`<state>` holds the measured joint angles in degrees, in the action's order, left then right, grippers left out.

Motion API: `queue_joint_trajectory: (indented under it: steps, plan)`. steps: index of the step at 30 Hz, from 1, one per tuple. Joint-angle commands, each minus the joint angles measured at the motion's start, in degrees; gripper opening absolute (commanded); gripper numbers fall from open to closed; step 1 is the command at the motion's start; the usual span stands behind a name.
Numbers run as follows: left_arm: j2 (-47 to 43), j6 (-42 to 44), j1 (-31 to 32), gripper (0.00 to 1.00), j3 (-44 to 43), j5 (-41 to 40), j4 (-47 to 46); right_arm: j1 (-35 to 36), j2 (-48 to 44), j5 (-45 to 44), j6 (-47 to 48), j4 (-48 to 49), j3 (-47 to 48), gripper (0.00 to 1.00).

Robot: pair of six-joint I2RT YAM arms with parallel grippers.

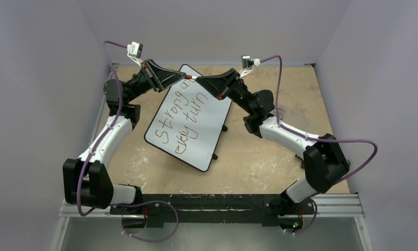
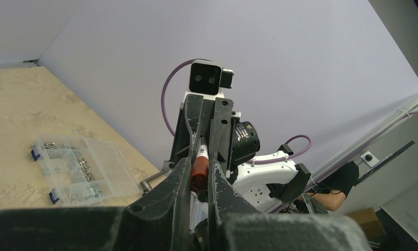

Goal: Write a sentence on the whiteboard
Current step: Insert the whiteboard marker without the cap into the pen cap.

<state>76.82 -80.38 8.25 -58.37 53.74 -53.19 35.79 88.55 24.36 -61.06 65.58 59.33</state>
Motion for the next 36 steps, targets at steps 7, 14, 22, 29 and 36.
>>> queue_joint_trajectory:
  steps: [7,14,22,29,36]
  plan:
    - [-0.1,-0.2,1.4,0.0,0.7,2.6,-6.5,4.0,1.2,0.4,-1.4,0.3,4.0,0.0]
    - [1.6,-3.5,1.6,0.0,1.6,2.7,-16.2,4.5,3.6,-1.9,-8.4,-0.3,5.7,0.0]
    - [1.5,-1.1,3.0,0.0,1.6,2.6,-13.2,5.8,6.5,-2.2,-12.8,-2.6,10.5,0.0]
    - [-1.8,8.4,6.3,0.0,-0.2,3.0,3.4,7.0,9.0,4.4,-5.8,-10.4,18.2,0.0]
    - [-2.6,9.2,6.7,0.0,-1.4,2.6,8.2,8.2,6.9,10.8,6.6,-16.8,21.2,0.0]
